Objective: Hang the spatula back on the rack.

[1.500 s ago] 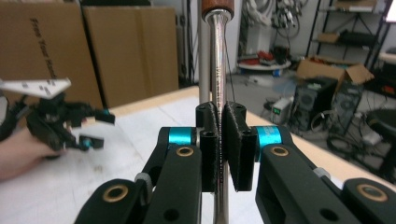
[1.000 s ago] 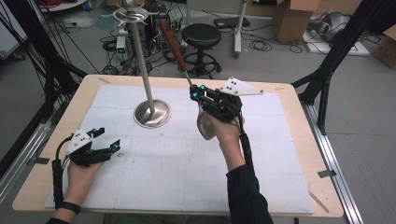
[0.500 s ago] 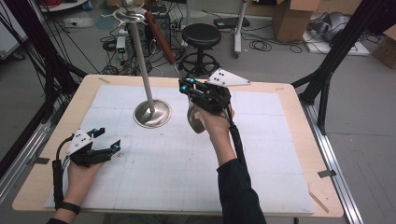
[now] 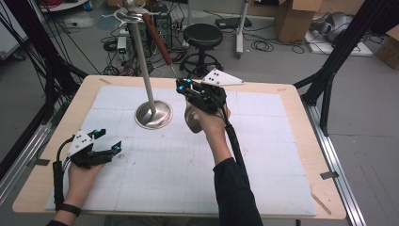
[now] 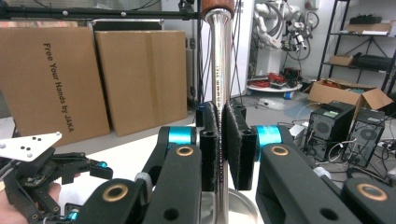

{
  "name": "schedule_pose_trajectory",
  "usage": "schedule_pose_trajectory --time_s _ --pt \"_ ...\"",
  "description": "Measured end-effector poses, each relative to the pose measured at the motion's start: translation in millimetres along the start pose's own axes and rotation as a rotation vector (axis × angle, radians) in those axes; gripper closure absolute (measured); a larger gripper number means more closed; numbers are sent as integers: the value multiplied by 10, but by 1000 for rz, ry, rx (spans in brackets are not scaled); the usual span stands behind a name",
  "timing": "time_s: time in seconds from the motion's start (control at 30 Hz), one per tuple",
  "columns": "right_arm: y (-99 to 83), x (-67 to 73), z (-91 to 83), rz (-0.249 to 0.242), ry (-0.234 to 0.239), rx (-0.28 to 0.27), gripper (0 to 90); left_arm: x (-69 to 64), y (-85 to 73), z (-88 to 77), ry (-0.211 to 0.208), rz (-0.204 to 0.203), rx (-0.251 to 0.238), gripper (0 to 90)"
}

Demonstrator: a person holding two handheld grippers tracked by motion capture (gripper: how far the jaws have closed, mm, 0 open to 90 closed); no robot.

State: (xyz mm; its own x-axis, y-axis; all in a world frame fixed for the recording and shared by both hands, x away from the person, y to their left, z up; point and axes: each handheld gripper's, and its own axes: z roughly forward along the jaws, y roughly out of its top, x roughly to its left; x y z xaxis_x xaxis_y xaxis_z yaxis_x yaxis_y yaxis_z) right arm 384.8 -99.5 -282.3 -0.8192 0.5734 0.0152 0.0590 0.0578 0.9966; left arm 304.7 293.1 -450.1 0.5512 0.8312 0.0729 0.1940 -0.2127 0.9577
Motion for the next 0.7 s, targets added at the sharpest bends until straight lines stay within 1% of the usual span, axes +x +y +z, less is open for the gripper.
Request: schedule_pose_trajectory --time_s 0.17,0.33,0.47,0.6,0.7 --pt "-17 -7 66 -2 -4 16 848 0 0 0 1 0 1 214" --pt "-32 -12 169 6 -2 1 848 -4 0 2 -1 0 -1 213" --pt "-81 -18 267 11 2 8 847 0 0 1 -1 -2 -1 214" --pt "-130 -44 341 33 8 8 847 -3 0 2 0 -3 -1 213" --pt "-149 -70 391 36 13 8 847 -3 0 3 -1 -2 -1 214"
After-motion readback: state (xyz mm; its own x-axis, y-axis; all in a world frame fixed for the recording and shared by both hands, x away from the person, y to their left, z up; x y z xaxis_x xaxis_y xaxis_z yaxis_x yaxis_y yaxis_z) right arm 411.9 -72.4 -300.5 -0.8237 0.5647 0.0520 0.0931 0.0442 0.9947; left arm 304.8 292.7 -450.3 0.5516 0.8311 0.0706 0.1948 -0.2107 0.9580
